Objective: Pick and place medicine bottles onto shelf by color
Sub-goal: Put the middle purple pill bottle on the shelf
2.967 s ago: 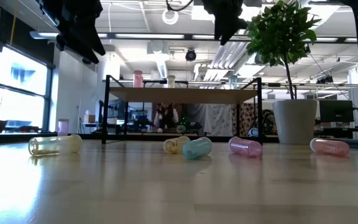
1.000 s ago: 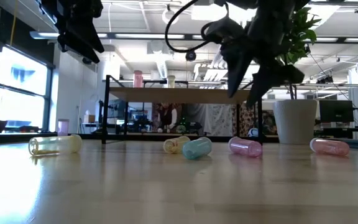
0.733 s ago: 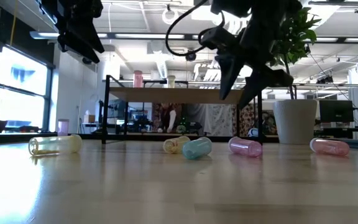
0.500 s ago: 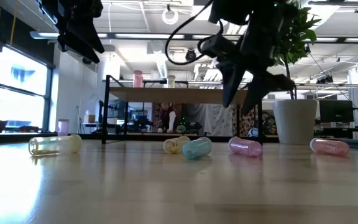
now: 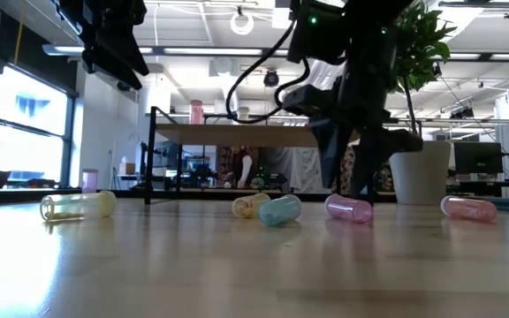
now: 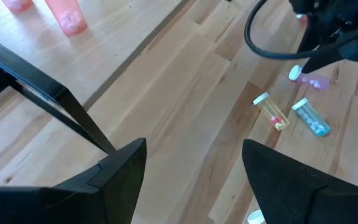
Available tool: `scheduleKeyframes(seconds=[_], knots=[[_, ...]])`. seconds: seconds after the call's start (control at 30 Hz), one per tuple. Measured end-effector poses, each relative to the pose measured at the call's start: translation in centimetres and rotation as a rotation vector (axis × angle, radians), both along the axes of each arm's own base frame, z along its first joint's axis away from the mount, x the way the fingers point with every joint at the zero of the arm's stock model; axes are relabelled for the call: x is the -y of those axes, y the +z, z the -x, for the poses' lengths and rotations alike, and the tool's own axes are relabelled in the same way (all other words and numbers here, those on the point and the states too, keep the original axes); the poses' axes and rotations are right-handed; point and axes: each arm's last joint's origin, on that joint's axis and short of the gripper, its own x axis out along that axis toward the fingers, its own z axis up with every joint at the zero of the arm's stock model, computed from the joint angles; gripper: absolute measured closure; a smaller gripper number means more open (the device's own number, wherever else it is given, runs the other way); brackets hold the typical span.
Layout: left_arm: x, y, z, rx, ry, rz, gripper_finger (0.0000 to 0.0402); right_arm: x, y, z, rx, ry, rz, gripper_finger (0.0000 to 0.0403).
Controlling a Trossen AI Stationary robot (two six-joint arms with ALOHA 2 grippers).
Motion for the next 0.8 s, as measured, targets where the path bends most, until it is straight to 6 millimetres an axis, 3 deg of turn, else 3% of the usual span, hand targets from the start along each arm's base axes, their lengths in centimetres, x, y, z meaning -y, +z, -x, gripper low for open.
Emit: scheduleKeyframes(seconds=[0.6,0.8], knots=[[0.0,0.0,0.0,-0.005,0.009,-0.008,0.0145,0.0,-2.3,-0.9,-0.020,0.021,-0.012,0.0222],[0.0,0.0,0.0,-0.006,0.008,-0.008,0.0145,0.0,-2.3,-1.0,-0.018,0.022,-0.017,0.0252]])
